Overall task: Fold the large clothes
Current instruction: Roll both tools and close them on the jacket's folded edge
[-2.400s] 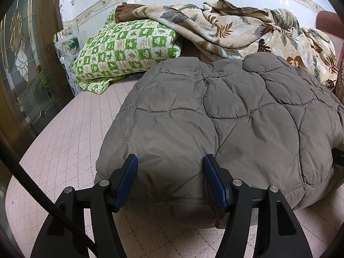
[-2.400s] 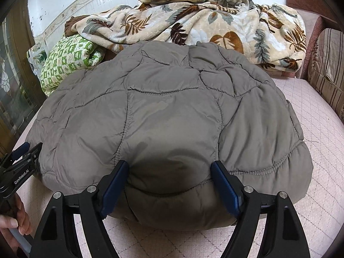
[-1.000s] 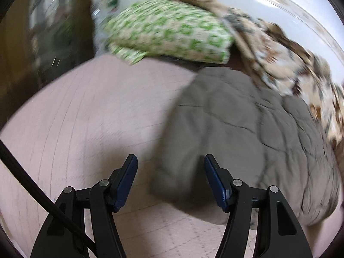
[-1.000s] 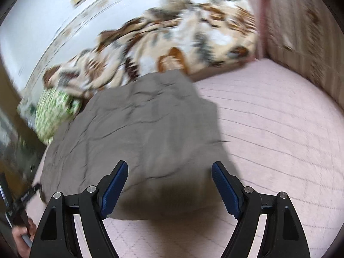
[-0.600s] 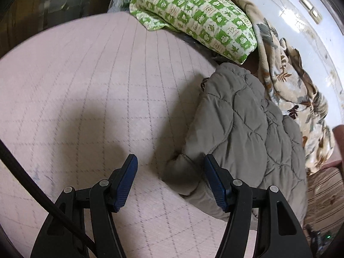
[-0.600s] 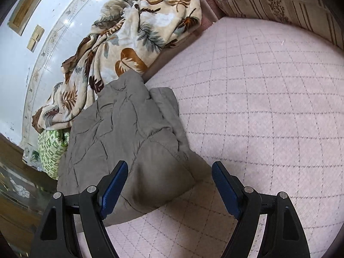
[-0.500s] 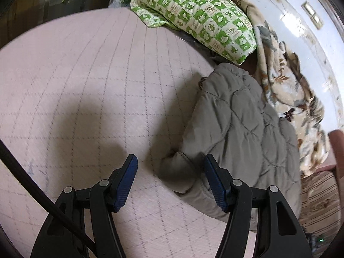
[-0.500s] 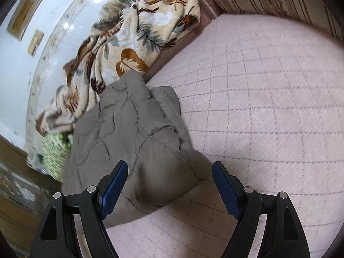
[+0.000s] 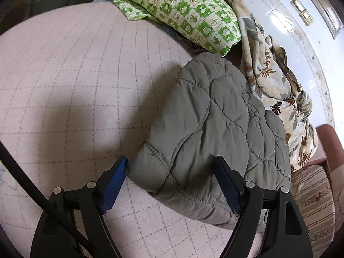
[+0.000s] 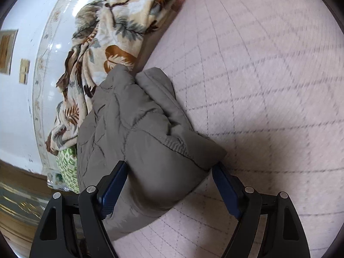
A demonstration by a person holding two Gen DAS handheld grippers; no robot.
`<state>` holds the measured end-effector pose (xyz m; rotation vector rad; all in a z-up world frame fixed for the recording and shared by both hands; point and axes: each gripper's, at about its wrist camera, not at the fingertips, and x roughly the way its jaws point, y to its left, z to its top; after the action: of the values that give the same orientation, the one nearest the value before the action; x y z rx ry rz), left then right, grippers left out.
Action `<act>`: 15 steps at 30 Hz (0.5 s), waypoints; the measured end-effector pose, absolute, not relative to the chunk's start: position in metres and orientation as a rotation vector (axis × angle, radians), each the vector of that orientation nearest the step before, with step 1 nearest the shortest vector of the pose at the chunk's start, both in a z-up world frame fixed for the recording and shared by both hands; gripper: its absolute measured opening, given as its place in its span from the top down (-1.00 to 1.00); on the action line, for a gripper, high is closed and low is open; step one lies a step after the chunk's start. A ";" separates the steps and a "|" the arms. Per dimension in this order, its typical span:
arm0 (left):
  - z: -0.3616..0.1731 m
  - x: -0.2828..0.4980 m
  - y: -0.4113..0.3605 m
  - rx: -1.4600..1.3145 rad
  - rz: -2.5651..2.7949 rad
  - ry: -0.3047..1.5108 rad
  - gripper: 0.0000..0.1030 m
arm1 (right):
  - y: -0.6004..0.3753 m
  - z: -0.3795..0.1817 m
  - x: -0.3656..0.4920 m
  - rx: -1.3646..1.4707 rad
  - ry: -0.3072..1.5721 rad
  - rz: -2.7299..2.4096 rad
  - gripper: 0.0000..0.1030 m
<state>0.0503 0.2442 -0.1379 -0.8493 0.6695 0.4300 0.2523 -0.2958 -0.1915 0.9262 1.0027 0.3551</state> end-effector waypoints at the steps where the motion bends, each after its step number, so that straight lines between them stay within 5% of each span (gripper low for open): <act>1: -0.140 0.052 0.245 -0.854 0.428 0.670 -0.56 | -0.295 -0.194 0.254 0.937 1.001 0.351 -0.66; 8: -0.149 0.065 0.252 -0.831 0.434 0.644 -0.61 | -0.280 -0.192 0.268 0.895 0.955 0.327 -0.78; 15: -0.133 0.076 0.230 -0.603 0.487 0.637 0.04 | -0.266 -0.175 0.274 0.746 0.917 0.340 -0.03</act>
<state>0.0763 0.2295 -0.1326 -0.6031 0.6371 0.4867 0.2736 -0.2662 -0.1755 0.7459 0.9166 0.3403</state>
